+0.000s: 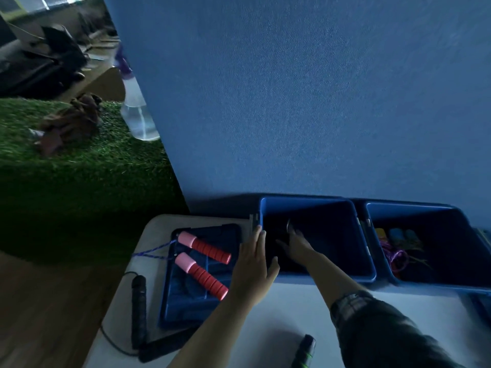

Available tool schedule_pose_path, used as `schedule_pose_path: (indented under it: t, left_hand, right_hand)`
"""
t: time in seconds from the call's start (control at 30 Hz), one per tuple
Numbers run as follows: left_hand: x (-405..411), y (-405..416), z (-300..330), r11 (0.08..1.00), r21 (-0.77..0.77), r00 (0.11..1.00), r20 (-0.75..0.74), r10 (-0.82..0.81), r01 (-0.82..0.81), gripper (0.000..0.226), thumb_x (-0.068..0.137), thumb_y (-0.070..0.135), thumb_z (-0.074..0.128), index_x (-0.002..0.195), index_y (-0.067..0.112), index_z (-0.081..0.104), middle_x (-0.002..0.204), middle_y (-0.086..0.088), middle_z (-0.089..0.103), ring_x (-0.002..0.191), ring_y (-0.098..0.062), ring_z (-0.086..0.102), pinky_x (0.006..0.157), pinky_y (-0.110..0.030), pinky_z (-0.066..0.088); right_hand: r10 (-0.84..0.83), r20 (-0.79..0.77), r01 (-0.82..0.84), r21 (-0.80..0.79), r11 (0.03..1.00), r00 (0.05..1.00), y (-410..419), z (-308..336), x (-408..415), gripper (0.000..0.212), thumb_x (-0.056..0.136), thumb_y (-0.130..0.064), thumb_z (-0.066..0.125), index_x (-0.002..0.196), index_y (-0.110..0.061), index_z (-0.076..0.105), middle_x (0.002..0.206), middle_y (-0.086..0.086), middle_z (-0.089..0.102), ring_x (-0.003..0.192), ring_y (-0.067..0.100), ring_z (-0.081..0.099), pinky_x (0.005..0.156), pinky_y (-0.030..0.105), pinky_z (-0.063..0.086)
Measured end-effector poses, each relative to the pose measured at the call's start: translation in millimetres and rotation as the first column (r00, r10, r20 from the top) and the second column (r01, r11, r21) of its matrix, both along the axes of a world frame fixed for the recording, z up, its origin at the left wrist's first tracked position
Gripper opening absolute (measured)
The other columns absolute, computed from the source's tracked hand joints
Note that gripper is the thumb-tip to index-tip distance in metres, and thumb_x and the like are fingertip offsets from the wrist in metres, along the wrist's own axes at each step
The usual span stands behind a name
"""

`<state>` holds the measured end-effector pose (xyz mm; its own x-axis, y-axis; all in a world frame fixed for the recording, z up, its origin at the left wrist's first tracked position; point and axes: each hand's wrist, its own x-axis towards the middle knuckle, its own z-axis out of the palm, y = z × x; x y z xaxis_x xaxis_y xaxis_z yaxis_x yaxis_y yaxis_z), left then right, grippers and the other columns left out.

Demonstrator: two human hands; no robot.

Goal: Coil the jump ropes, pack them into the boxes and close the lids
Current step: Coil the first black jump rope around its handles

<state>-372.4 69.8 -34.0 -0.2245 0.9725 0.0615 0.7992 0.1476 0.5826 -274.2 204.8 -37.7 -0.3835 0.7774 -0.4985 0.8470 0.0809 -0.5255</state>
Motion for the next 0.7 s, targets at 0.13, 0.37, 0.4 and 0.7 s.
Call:
schedule_pose_path:
  t: [0.13, 0.37, 0.4, 0.7]
  left_hand:
    - [-0.2, 1.7, 2.4, 0.999, -0.029, 0.997, -0.07, 0.02, -0.022, 0.076, 0.087, 0.053, 0.015, 0.152, 0.012, 0.014, 0.161, 0.002, -0.001, 0.148, -0.016, 0.006, 0.12, -0.039, 0.004]
    - [3.3, 3.2, 7.2, 0.996, -0.023, 0.955, -0.286, 0.076, -0.086, 0.062, 0.083, 0.043, 0.039, 0.127, 0.005, 0.057, 0.143, -0.01, 0.048, 0.123, -0.025, 0.055, 0.096, -0.059, 0.042]
    - [3.5, 2.8, 8.3, 0.996, -0.02, 0.945, -0.316, 0.078, -0.089, 0.06, 0.083, 0.043, 0.039, 0.123, 0.004, 0.061, 0.141, -0.011, 0.05, 0.121, -0.025, 0.057, 0.094, -0.06, 0.043]
    - [18.3, -6.7, 28.9, 0.995, -0.069, 0.942, -0.332, 0.044, -0.071, 0.048, 0.072, 0.031, 0.076, 0.113, 0.007, 0.066, 0.125, -0.015, 0.062, 0.111, -0.031, 0.063, 0.083, -0.063, 0.048]
  right_hand:
    - [0.051, 0.028, -0.052, 0.054, 0.997, 0.998, 1.7, 2.5, -2.2, 0.08, 0.092, -0.03, 0.057, 0.149, -0.009, 0.006, 0.145, 0.019, 0.031, 0.127, 0.036, 0.042, 0.102, 0.035, 0.039]
    - [-0.031, -0.022, 0.028, -0.134, 0.991, 0.999, -2.0, 20.9, 21.6, 0.054, 0.083, -0.029, 0.069, 0.123, 0.004, 0.054, 0.116, 0.016, 0.063, 0.109, 0.03, 0.058, 0.09, 0.034, 0.047]
    - [-0.027, -0.006, 0.026, -0.125, 0.992, 1.0, -2.6, 23.2, 25.6, 0.048, 0.082, -0.032, 0.07, 0.113, 0.004, 0.06, 0.109, 0.018, 0.066, 0.1, 0.029, 0.061, 0.081, 0.031, 0.047]
    - [-0.06, -0.092, 0.071, 0.121, 0.99, 0.994, -38.5, 66.9, 53.9, 0.037, 0.085, -0.028, 0.066, 0.114, -0.007, 0.06, 0.107, 0.012, 0.065, 0.087, 0.024, 0.06, 0.07, 0.029, 0.046]
